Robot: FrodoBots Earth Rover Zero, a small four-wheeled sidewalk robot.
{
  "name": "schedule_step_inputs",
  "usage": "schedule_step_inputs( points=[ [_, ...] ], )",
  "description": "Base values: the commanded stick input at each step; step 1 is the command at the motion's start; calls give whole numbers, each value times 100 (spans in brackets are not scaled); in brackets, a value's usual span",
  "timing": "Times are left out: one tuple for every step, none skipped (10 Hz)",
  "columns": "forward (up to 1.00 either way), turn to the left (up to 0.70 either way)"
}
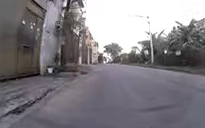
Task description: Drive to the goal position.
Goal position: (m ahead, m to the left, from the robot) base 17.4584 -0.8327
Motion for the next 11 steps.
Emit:
schedule_step_inputs(
  points=[
    [100,0],
    [100,0],
    [100,0],
    [100,0],
    [100,0],
    [100,-20],
    [100,-36],
    [100,-39],
    [100,-36],
    [100,-32],
    [100,-1]
  ],
)
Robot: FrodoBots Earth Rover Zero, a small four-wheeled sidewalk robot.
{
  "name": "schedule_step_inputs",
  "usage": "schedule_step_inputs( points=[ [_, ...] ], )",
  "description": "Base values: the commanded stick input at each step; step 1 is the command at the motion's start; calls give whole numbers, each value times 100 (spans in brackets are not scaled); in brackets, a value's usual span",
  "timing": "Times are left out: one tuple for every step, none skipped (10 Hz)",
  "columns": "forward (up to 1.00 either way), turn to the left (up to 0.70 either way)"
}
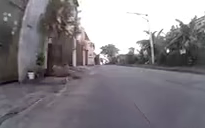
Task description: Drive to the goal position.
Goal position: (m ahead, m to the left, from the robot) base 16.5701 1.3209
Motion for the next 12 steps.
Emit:
schedule_step_inputs(
  points=[
    [100,0],
    [100,0],
    [100,0],
    [100,0],
    [100,0],
    [100,0],
    [100,0],
    [100,0],
    [100,0],
    [100,0],
    [100,0],
    [100,0]
  ],
)
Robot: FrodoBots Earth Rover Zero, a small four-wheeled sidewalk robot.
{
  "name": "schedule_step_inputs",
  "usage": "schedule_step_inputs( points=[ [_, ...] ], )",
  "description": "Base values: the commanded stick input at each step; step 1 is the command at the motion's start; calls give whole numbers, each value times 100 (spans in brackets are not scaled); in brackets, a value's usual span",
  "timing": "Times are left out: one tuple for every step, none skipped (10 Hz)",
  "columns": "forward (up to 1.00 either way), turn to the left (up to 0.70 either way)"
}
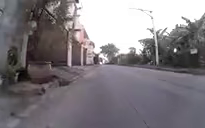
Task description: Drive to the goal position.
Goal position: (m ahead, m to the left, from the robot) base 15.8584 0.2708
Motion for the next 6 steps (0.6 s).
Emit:
schedule_step_inputs(
  points=[
    [100,0],
    [100,0],
    [100,0],
    [100,0],
    [100,0],
    [100,0]
  ],
)
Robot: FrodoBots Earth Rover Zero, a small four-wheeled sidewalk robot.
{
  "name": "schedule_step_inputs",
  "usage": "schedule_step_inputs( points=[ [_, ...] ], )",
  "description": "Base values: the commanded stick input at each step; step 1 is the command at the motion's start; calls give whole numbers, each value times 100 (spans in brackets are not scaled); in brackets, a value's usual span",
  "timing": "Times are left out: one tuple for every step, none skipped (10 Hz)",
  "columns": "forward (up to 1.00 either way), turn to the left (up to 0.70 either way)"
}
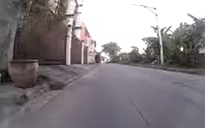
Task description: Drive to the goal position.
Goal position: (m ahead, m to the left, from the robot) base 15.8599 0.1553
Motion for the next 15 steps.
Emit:
schedule_step_inputs(
  points=[
    [100,0],
    [100,0],
    [100,0],
    [100,0],
    [100,0],
    [100,0],
    [100,0],
    [100,0],
    [100,0],
    [100,0],
    [100,0],
    [100,0],
    [100,0],
    [100,0],
    [100,0]
  ],
)
